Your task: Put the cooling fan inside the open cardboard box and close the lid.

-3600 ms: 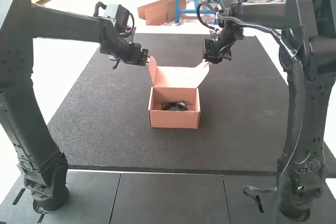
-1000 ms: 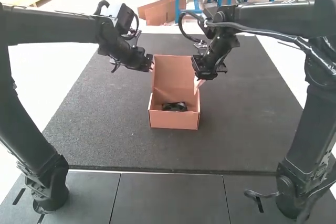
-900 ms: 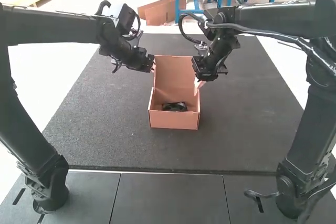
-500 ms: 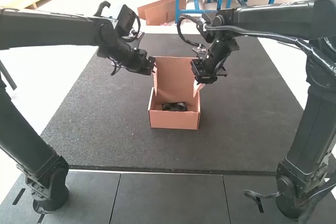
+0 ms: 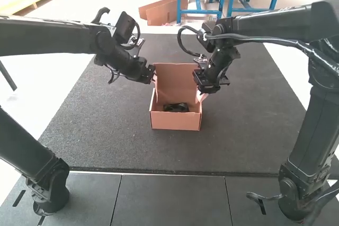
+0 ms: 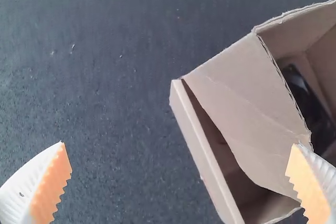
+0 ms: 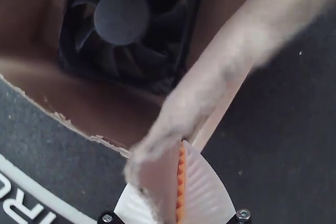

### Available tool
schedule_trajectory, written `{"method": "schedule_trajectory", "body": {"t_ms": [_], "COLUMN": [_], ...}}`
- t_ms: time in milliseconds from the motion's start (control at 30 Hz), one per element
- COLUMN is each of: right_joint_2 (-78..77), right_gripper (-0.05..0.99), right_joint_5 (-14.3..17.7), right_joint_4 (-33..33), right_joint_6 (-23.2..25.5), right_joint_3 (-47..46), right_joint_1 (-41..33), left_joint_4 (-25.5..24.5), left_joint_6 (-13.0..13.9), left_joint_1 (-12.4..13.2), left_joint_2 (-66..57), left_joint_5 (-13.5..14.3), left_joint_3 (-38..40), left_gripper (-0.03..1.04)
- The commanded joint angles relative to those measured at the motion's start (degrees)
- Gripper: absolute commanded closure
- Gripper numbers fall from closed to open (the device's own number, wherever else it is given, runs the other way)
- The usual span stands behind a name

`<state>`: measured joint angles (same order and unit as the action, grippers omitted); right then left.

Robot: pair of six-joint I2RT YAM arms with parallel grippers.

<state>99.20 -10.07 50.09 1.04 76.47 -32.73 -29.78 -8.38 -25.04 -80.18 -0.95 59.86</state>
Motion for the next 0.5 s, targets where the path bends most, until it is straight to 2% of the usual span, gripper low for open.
{"method": "schedule_trajectory", "body": {"t_ms": [0, 367, 467], "right_joint_2": [-1.5, -1.5, -1.5], "right_gripper": [0.95, 0.95, 0.92], "right_joint_5": [0.8, 3.5, 4.2], "right_joint_4": [-0.1, 0.3, 0.2], "right_joint_6": [-1.3, -1.7, -1.7], "right_joint_3": [-0.7, -1.4, -1.3], "right_joint_1": [-0.7, -1.5, -1.5], "left_joint_4": [-0.2, -4.7, -6.3], "left_joint_6": [0.6, 3.0, 3.8], "left_joint_1": [-0.8, -1.3, -1.2], "left_joint_2": [2.4, 5.1, 5.9], "left_joint_5": [-0.9, -0.1, 1.0], "left_joint_3": [-0.6, -1.0, -1.0], "left_gripper": [0.04, 0.04, 0.04]}}
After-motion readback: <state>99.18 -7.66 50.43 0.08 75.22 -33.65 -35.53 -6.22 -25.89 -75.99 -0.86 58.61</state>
